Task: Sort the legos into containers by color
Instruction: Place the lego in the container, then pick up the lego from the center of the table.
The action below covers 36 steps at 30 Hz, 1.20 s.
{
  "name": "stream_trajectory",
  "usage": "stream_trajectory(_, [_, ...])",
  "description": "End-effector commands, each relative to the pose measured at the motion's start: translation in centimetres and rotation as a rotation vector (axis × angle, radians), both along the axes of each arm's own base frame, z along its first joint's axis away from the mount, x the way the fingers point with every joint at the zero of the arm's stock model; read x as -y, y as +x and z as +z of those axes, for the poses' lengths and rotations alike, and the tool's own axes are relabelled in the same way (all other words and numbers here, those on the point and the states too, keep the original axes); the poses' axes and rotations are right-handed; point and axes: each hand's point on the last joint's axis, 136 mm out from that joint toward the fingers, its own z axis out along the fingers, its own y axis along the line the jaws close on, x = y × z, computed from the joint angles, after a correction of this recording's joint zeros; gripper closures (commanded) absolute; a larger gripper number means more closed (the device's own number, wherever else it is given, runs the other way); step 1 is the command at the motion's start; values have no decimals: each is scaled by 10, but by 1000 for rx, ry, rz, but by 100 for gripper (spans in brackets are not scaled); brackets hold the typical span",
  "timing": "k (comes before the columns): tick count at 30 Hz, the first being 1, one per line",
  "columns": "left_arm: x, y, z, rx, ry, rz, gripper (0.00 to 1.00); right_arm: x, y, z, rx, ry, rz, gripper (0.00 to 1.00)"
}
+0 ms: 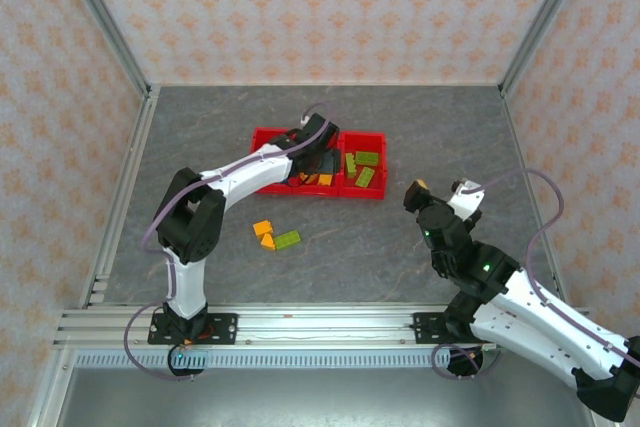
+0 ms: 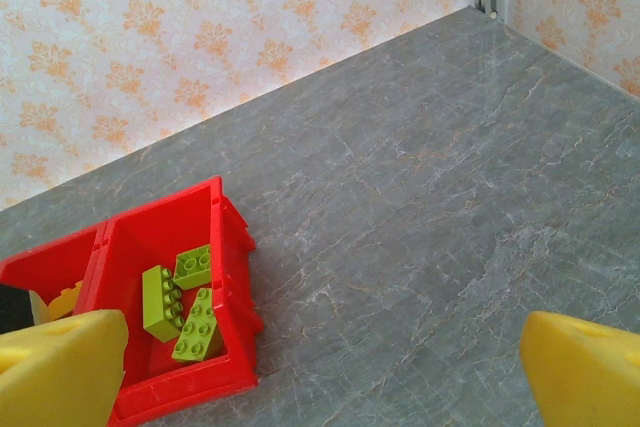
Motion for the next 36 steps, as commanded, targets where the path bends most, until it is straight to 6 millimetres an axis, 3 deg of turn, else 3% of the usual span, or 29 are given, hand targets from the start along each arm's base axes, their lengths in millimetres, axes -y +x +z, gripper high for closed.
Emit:
stream_trajectory(1, [-13,-4,37,80,1,29,19,11,-2,-1,3,-19,-49,0])
stream_trajectory(5, [-39,-22,54,112,26,95,10,10,-2,-2,4,-17,-47,0])
stream_trajectory(9, [-76,-51,48,81,125,192,1,8,-1,-3,1,-17,-38,0])
stream_trajectory(13, [-109,-83,40,61,136,304,1,6,0,-5,-5,-22,-30,0])
stream_trajectory(19, [-140,-127,33,47,89,394,1,4,0,-6,-12,-24,-23,0])
stream_trajectory(28, [-145,-183,-37,-199,156,302,3,2,1,-10,-14,-23,-19,0])
stream_trajectory(31, [-140,-194,-56,-258,137,266,8,2,2,-10,-14,-23,-17,0])
stream_trajectory(36, [-142,-201,-71,-301,179,251,8,1,2,-10,-16,-23,-14,0])
